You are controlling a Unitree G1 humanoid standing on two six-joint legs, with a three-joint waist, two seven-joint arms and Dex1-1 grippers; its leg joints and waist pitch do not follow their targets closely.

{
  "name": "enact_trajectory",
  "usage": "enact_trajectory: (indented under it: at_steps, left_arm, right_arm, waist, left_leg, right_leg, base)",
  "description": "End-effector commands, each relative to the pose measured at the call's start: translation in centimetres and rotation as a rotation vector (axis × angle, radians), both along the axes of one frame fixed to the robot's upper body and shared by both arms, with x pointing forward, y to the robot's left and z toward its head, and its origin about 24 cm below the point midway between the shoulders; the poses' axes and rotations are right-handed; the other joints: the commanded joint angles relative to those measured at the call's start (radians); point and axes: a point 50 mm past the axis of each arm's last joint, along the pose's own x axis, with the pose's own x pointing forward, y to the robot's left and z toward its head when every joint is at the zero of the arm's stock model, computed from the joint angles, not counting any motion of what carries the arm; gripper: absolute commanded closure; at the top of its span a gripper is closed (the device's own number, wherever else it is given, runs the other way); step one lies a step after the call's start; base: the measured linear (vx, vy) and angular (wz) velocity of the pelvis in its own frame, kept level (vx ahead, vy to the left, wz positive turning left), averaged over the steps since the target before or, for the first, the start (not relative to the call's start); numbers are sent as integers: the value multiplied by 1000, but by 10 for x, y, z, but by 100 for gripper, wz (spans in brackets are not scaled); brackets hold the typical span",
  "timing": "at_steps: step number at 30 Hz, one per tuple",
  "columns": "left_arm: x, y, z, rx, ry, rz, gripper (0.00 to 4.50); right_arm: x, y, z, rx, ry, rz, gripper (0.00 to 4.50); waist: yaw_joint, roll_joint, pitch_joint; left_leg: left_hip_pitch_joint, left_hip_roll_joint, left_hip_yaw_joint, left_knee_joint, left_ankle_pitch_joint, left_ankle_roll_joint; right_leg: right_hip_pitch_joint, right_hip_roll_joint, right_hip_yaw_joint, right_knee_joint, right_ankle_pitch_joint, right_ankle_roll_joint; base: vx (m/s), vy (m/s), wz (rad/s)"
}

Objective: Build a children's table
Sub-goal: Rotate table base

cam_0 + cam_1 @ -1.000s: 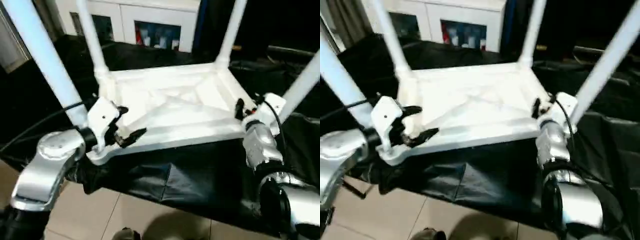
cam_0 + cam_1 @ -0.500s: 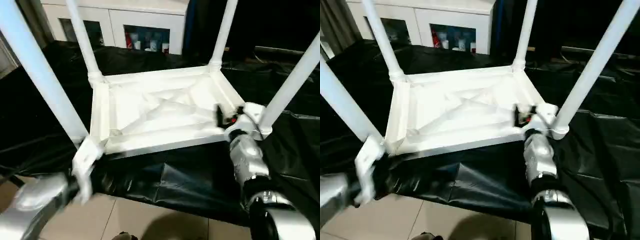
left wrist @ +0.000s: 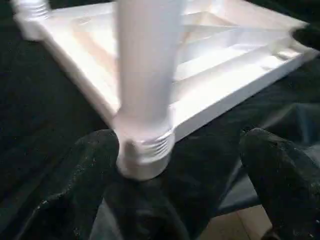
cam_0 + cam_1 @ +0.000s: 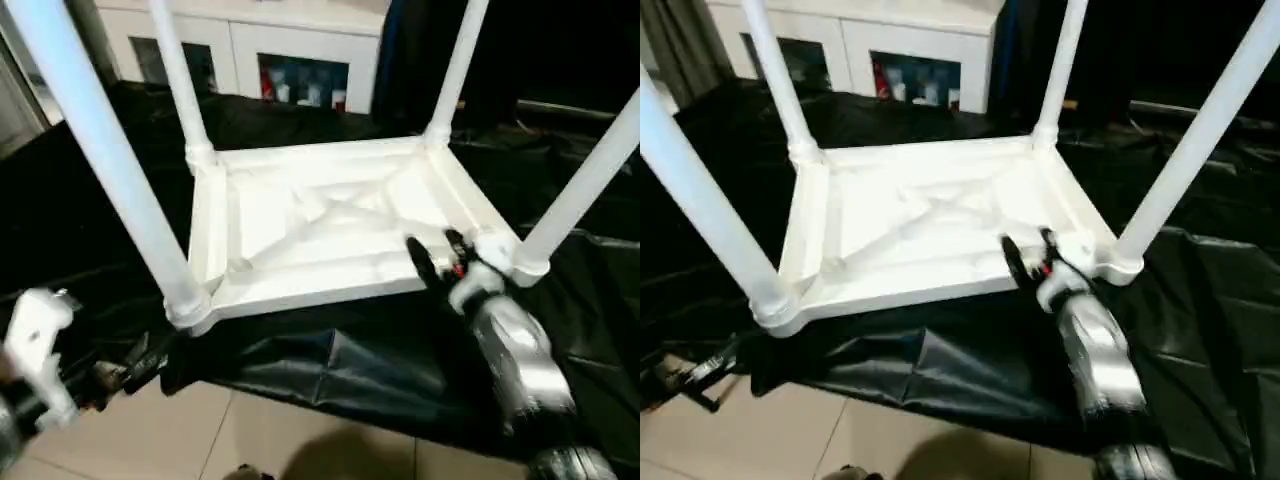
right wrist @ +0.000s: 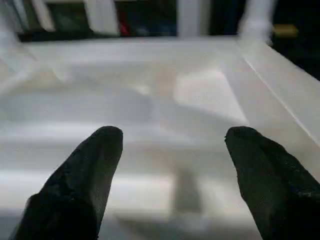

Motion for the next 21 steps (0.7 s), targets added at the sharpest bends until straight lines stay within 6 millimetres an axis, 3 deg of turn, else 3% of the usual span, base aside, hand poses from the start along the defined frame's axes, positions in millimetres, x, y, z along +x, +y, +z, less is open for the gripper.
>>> enact_trajectory:
  at_steps: [1,3,6,8,11,13,14,16,20,21]
  left_arm:
    - [0,3,4,19,-23,27,7]
    - [3,1,6,20,-64,42,7]
    - [14,-9,12,-25,-131,37,7]
    - [23,-13,12,-15,-145,38,7]
    - [33,-16,12,-40,-167,60,7]
    - [35,-16,11,-33,-164,68,7]
    - [40,-15,7,1,-158,90,7]
    - [45,-17,4,6,-159,111,7]
    - [51,-31,3,-57,-171,96,7]
    - [53,-40,4,-90,-180,71,7]
  right_arm:
    - [0,-3,6,12,-14,-22,79]
    - [-7,-5,2,9,11,-32,79]
    - [-10,-7,-8,-43,67,-82,79]
    - [-8,-16,-13,-84,118,-214,79]
    - [-9,-23,-18,-68,162,-340,79]
    - [-10,-22,-19,-55,169,-352,79]
    - [-12,-18,-20,-58,175,-343,79]
    - [-15,-13,-22,-68,179,-330,79]
    - [-14,-8,-22,-82,183,-354,79]
    - [-12,-7,-21,-89,179,-379,79]
  waist:
    - [-4,3,-45]
    - [-5,-2,-43]
    - [-4,4,-47]
    - [-6,0,-46]
    - [-8,3,-48]
    - [-9,2,-47]
    - [-11,0,-43]
    - [-12,1,-48]
    - [-13,2,-51]
    - [-14,-3,-52]
  left_leg:
    - [26,51,-32,-95,-427,-20]
    - [26,51,-33,-96,-432,-19]
    - [34,50,-35,-97,-449,-38]
    - [32,48,-37,-98,-457,-49]
    - [39,45,-36,-96,-480,-64]
    - [40,45,-37,-96,-502,-67]
    - [44,42,-41,-97,-542,-72]
    - [51,42,-42,-94,-551,-75]
    - [42,45,-45,-99,-535,-78]
    - [42,45,-44,-99,-535,-77]
  right_leg:
    - [13,-47,52,-98,-424,-90]
    - [12,-46,52,-103,-448,-75]
    - [9,-46,50,-104,-458,-69]
    - [10,-45,48,-103,-463,-65]
    - [5,-43,48,-105,-467,-54]
    - [4,-44,47,-109,-485,-47]
    - [3,-43,42,-118,-550,-24]
    - [1,-45,43,-119,-569,-11]
    - [8,-45,43,-112,-500,-32]
    - [8,-44,43,-112,-494,-34]
  base:
    - [0,0,0]
    - [0,0,0]
    - [0,0,0]
    - [0,0,0]
    - [0,0,0]
    - [0,0,0]
    - [0,0,0]
    - [0,0,0]
    - [0,0,0]
    - [0,0,0]
